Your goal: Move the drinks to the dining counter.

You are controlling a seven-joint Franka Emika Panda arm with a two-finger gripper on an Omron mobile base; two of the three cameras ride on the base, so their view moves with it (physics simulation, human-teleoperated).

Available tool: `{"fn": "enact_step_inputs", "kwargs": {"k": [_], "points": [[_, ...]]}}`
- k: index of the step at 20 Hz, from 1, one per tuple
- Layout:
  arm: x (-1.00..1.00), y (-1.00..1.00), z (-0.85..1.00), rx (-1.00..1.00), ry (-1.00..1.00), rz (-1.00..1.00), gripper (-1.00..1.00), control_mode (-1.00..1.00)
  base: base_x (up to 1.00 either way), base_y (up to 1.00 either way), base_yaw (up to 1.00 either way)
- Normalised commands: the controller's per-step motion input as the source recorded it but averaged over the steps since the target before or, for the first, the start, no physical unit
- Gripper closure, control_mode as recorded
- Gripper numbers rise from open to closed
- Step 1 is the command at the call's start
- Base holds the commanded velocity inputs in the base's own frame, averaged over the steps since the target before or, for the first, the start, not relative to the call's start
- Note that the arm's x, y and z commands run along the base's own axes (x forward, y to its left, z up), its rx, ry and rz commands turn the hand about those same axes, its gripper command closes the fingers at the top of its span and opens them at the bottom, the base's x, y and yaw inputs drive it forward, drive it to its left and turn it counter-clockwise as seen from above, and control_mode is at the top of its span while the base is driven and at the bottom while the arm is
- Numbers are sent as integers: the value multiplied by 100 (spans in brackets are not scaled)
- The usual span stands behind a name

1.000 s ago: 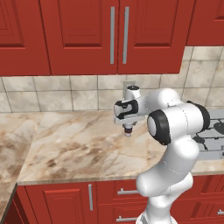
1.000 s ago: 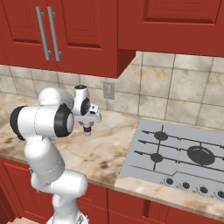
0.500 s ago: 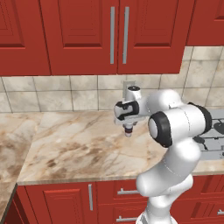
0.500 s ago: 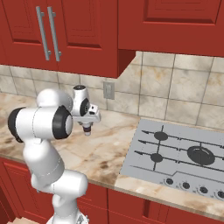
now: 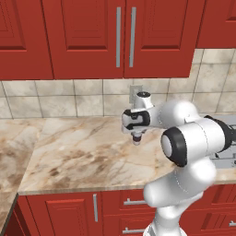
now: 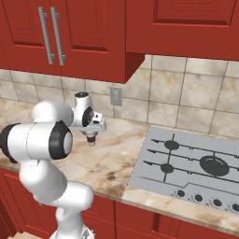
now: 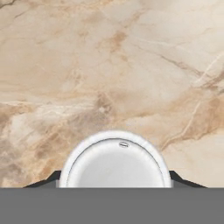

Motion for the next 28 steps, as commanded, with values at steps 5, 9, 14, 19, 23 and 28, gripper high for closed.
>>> {"fn": "enact_step_inputs", "kwargs": {"k": [5,9,14,19,23,28], "points": [[-27,0,24,0,0,0,100,-100,0,0,0],[-29,0,23,0,0,0,100,-100,0,0,0],[-33,0,19,0,0,0,100,-100,0,0,0],[-40,0,25,0,-2,0,100,-100,0,0,0],[-43,0,27,0,-5,0,100,-100,0,0,0],[-49,0,26,0,-10,0,100,-100,0,0,0]]}}
